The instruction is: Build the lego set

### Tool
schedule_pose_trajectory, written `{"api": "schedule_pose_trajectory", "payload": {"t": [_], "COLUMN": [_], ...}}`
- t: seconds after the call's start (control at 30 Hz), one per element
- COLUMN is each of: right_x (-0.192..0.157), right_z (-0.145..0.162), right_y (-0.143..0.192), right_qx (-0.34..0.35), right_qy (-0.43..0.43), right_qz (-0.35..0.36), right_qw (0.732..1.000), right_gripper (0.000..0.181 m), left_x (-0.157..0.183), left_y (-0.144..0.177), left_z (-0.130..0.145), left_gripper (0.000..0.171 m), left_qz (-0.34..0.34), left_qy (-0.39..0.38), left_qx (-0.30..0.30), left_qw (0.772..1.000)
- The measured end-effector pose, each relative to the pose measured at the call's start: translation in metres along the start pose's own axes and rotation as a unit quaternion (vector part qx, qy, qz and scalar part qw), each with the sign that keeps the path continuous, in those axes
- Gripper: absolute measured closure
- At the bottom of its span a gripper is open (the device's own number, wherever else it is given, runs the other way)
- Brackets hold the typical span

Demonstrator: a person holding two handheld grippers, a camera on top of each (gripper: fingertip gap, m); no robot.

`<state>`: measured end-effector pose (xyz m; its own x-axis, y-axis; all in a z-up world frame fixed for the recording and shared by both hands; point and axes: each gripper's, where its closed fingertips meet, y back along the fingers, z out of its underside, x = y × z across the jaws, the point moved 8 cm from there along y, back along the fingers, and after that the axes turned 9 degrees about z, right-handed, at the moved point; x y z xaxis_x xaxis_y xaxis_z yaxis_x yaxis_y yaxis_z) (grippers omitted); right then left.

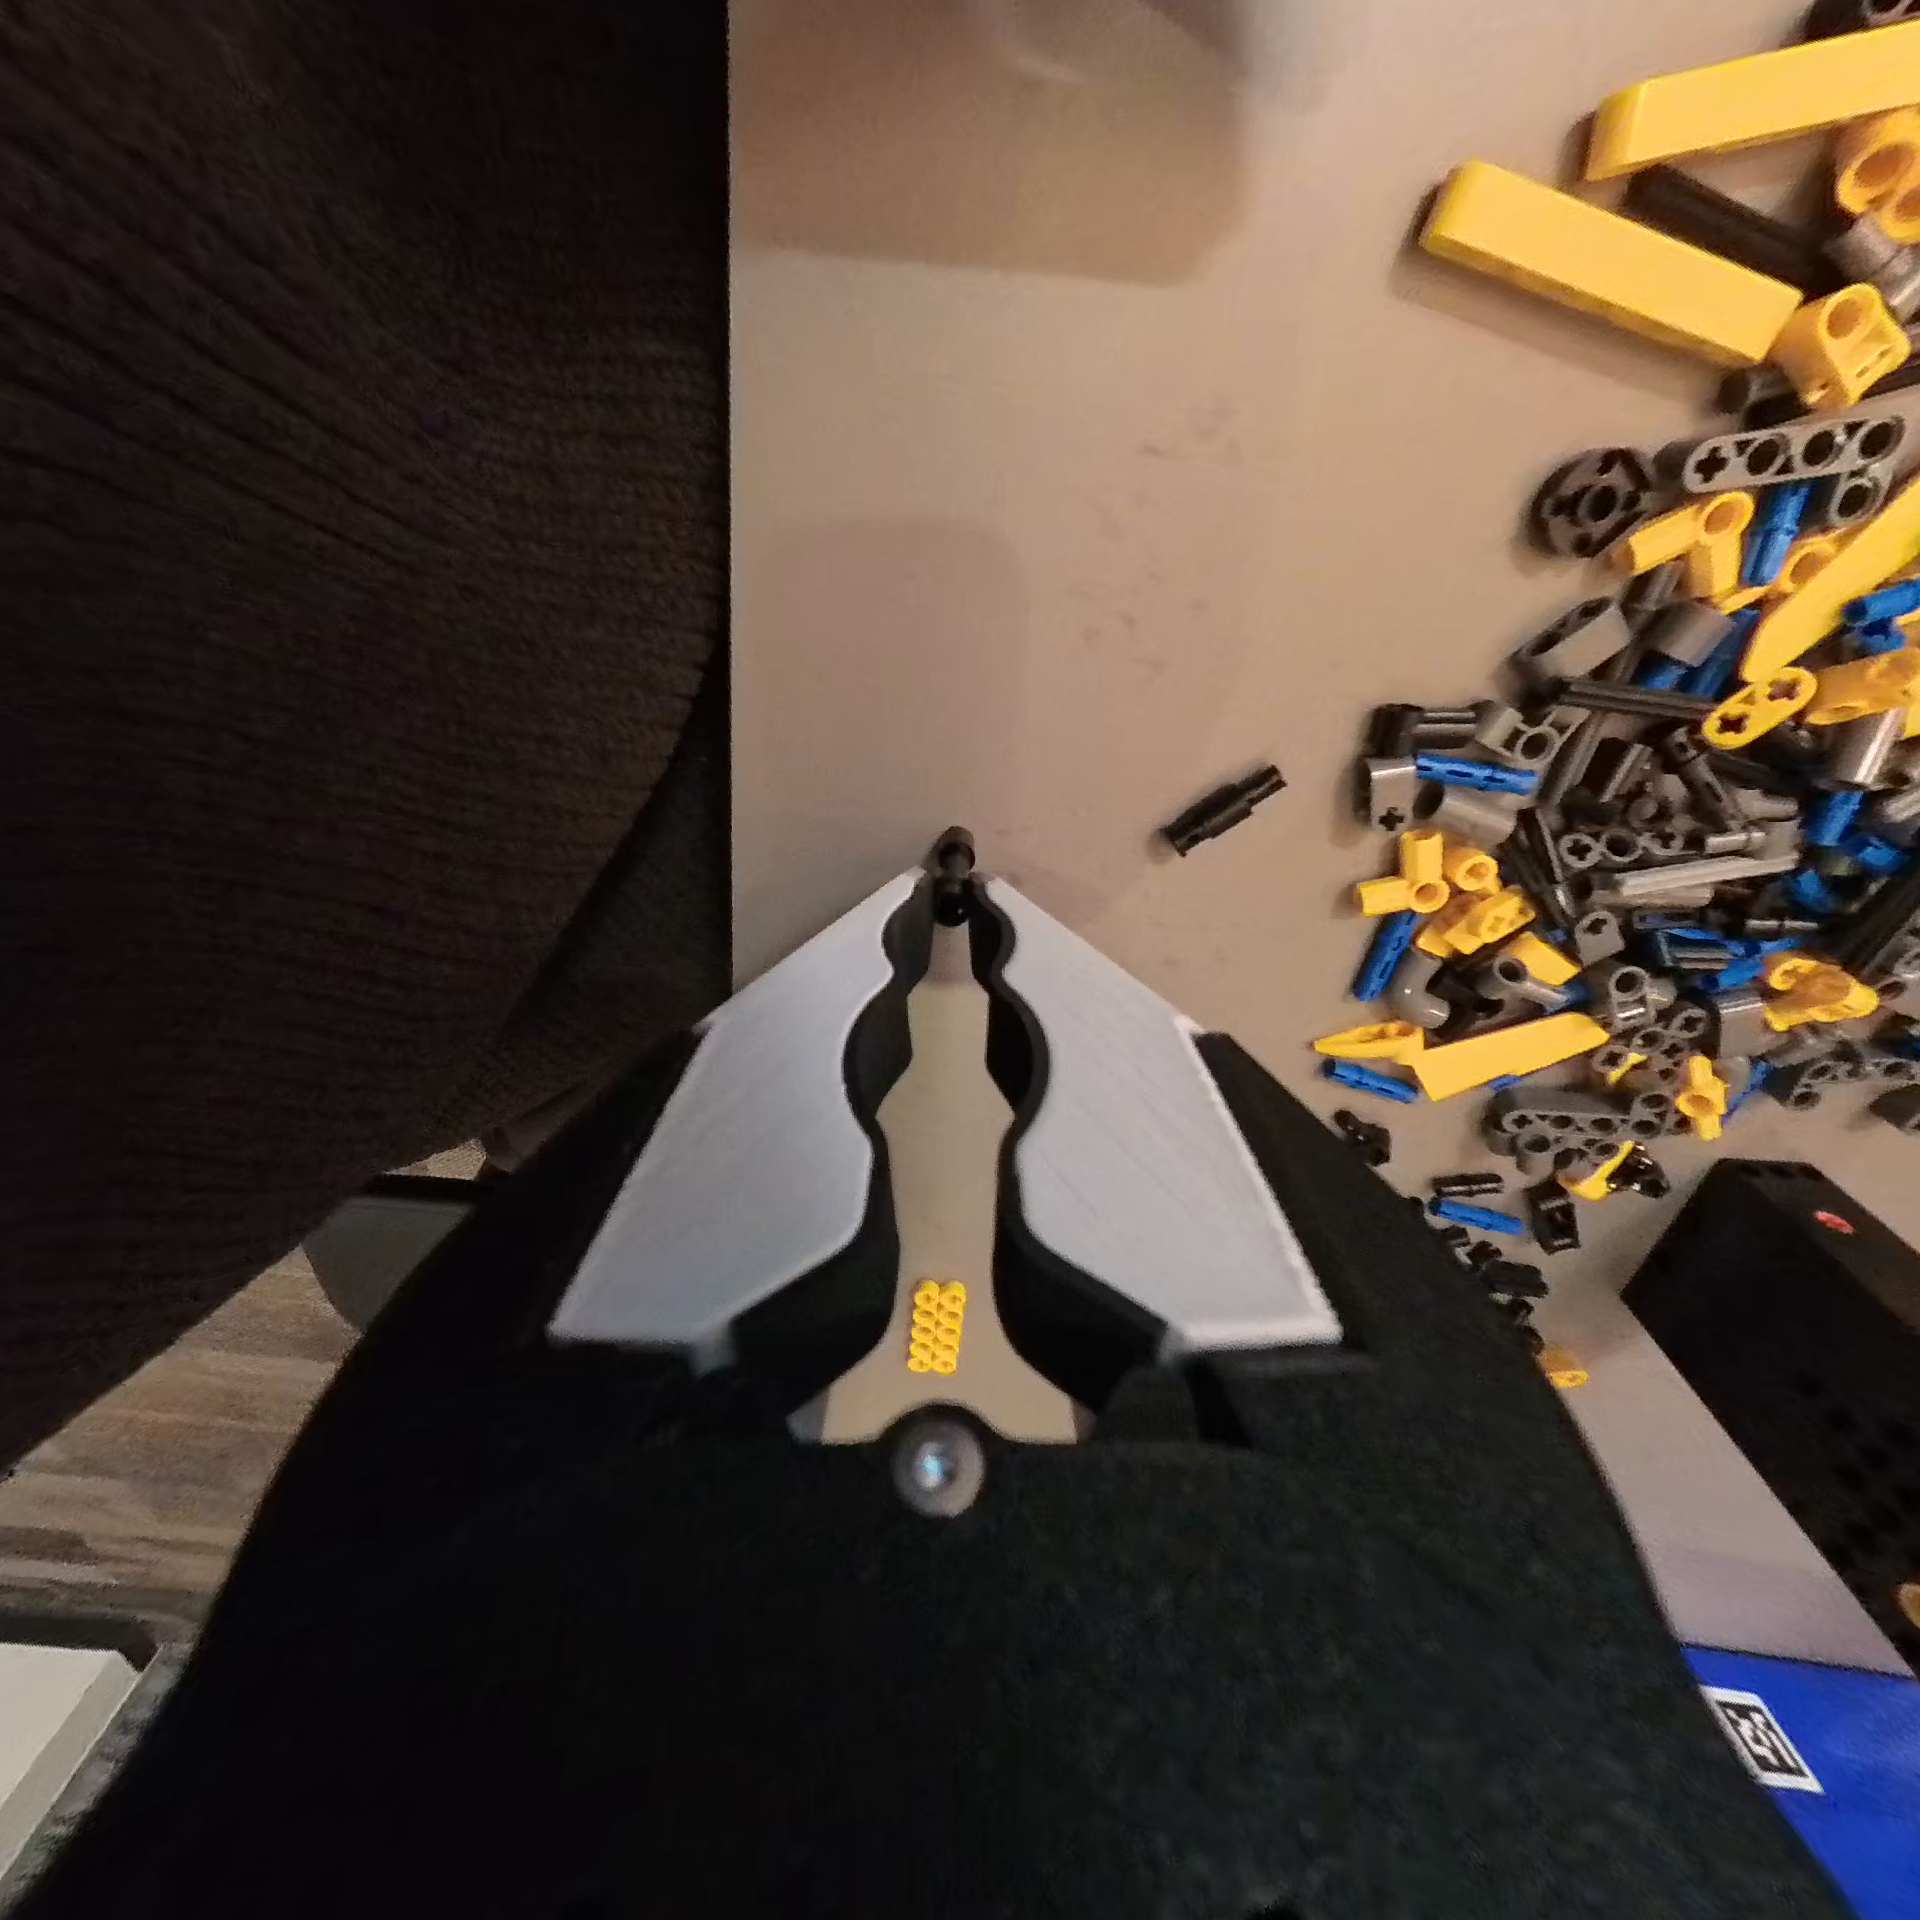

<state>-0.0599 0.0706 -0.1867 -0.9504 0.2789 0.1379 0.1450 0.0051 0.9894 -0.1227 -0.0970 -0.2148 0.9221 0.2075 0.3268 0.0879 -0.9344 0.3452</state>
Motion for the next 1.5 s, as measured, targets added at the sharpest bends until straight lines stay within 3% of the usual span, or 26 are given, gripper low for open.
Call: {"api": "schedule_pose_trajectory", "payload": {"t": [0.1,0.23,0.3,0.73,0.83,0.93,1.07,1.2,1.27,1.5], "right_x": [0.001,-0.004,-0.011,-0.009,-0.002,0.016,0.025,0.016,0.012,-0.001], "right_z": [0.0,-0.002,-0.001,0.005,0.009,0.006,0.008,0.007,0.006,0.01], "right_y": [0.0,-0.001,-0.007,-0.007,-0.005,0.007,0.011,0.011,0.013,0.022], "right_qx": [0.002,-0.012,-0.014,0.003,0.053,0.201,0.369,0.489,0.513,0.55], "right_qy": [0.006,0.081,0.09,-0.057,-0.094,-0.205,-0.3,-0.331,-0.32,-0.264], "right_qz": [-0.003,0.016,-0.012,-0.023,-0.024,-0.04,-0.097,-0.173,-0.183,-0.154], "right_qw": [1.0,0.997,0.996,0.998,0.994,0.957,0.874,0.789,0.775,0.778], "right_gripper": [0.177,0.177,0.177,0.176,0.175,0.176,0.176,0.176,0.176,0.176], "left_x": [0.0,0.0,0.0,0.0,0.005,0.016,0.032,0.042,0.045,0.043], "left_y": [0.0,0.0,0.0,0.001,0.001,-0.001,-0.007,-0.013,-0.014,-0.015], "left_z": [0.0,0.0,0.0,0.0,0.0,0.0,-0.004,-0.01,-0.014,-0.023], "left_gripper": [0.171,0.171,0.171,0.171,0.171,0.17,0.136,0.132,0.132,0.14], "left_qz": [0.001,0.002,0.002,0.018,0.035,0.069,0.142,0.198,0.226,0.369], "left_qy": [0.002,0.002,0.001,0.004,-0.022,-0.058,-0.05,-0.025,-0.003,0.117], "left_qx": [0.001,0.001,0.0,0.008,0.013,0.026,0.069,0.102,0.12,0.143], "left_qw": [1.0,1.0,1.0,1.0,0.999,0.996,0.986,0.975,0.967,0.911]}}
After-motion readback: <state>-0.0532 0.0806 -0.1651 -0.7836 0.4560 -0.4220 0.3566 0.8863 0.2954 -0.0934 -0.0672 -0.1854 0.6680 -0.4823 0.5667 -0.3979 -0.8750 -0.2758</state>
